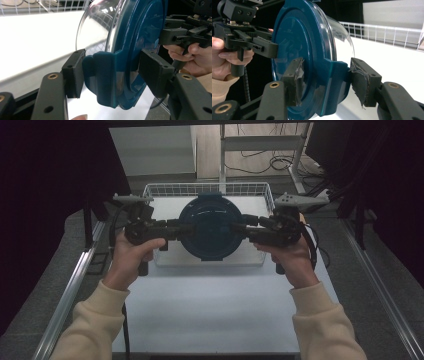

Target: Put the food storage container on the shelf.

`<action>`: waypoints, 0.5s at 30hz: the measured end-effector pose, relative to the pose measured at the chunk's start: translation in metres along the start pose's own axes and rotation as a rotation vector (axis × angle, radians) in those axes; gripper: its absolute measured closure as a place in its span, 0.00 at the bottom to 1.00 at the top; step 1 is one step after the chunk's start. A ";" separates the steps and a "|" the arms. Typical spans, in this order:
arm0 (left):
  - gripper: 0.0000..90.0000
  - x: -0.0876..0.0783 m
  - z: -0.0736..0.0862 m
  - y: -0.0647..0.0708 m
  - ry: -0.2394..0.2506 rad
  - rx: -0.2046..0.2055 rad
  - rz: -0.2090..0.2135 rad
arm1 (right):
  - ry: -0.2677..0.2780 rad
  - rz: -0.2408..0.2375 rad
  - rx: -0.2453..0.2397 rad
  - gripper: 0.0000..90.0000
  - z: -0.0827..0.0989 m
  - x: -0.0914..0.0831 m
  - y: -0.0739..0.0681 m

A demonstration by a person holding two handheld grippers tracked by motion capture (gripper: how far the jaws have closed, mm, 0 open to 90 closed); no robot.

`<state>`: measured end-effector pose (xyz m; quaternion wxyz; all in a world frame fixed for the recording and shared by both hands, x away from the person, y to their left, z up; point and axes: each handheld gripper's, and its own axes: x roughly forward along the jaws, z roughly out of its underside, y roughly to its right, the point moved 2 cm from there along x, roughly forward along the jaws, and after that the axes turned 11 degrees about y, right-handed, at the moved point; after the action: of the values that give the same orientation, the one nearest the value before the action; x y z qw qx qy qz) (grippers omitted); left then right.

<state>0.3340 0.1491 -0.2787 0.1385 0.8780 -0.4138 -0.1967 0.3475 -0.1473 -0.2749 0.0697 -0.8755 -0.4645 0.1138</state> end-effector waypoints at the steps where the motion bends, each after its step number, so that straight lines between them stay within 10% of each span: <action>1: 0.44 0.002 -0.005 -0.002 0.000 -0.001 -0.001 | 0.008 -0.004 0.003 0.51 -0.004 0.003 0.003; 15: 0.44 0.044 -0.027 -0.076 -0.026 -0.116 -0.007 | -0.050 0.021 0.058 0.51 -0.021 0.063 0.062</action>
<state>0.4228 0.1640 -0.2956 0.1832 0.8674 -0.4002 -0.2321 0.4366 -0.1303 -0.2776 0.0821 -0.8748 -0.4533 0.1499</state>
